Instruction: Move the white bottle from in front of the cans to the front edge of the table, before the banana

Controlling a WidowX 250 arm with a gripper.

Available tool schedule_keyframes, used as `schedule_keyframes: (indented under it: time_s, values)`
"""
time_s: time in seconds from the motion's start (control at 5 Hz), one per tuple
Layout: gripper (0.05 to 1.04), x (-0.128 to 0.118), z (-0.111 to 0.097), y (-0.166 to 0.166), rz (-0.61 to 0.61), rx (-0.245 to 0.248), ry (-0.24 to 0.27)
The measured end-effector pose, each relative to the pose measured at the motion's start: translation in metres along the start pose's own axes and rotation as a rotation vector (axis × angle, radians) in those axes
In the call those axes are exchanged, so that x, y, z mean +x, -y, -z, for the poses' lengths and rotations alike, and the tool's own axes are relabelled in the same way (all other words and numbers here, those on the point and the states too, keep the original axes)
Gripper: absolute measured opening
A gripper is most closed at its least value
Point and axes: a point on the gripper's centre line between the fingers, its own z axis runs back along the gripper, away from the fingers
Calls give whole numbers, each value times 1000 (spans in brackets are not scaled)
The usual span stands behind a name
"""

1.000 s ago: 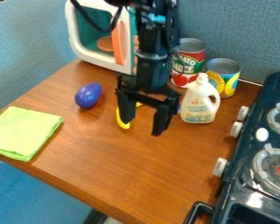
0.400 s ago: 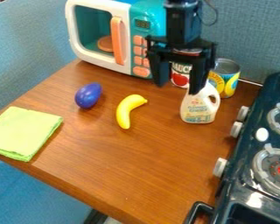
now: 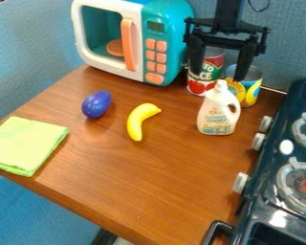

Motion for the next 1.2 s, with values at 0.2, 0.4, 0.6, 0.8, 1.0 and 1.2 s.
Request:
schedule_keyframes:
  time_s: [0.2, 0.4, 0.6, 0.8, 1.0, 1.2]
  values:
    - [1001, 11, 1, 1, -42, 30, 4]
    - [1001, 15, 8, 1, -52, 44, -7]
    - [1001, 19, 16, 0, -31, 59, -7]
    - [1001, 22, 24, 9, 26, 8, -7]
    - [1001, 26, 29, 13, 48, -15, -1]
    - [1001, 33, 40, 16, 30, -17, -4]
